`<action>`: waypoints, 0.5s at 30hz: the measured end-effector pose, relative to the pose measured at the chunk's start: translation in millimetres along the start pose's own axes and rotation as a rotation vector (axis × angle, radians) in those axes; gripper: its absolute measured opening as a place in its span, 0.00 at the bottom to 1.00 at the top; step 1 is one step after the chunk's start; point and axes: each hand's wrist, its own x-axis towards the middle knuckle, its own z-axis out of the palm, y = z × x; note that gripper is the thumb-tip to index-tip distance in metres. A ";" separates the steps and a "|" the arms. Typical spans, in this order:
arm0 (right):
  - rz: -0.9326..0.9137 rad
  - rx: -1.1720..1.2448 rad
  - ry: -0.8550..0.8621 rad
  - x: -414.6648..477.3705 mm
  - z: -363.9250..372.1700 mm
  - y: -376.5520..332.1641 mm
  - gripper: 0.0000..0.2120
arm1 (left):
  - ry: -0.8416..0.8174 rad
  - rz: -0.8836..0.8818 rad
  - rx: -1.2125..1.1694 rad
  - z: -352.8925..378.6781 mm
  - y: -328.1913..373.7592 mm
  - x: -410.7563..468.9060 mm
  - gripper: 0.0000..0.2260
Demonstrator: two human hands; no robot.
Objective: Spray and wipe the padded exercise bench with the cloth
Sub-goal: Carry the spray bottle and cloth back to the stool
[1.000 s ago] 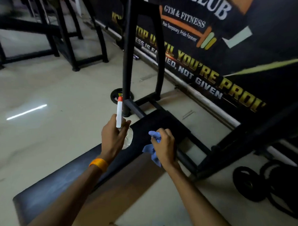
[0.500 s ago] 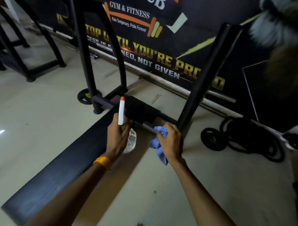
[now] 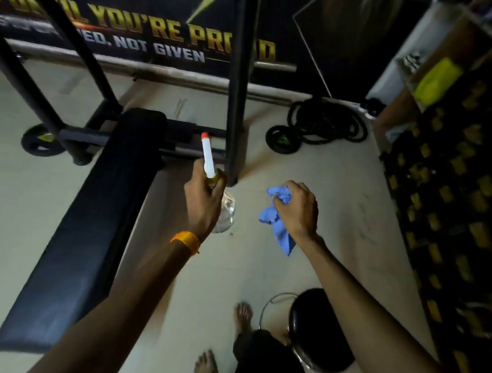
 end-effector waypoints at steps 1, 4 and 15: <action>0.016 -0.006 0.010 -9.5 -8.6 9.3 0.03 | -0.028 -0.012 0.001 4.4 2.6 -10.3 0.10; 0.067 -0.036 0.035 -33.1 -31.2 37.4 0.03 | -0.063 -0.039 0.002 21.7 9.3 -39.0 0.17; 0.223 -0.038 0.008 -105.3 -79.6 165.8 0.05 | -0.192 -0.009 -0.052 126.6 5.1 -156.8 0.15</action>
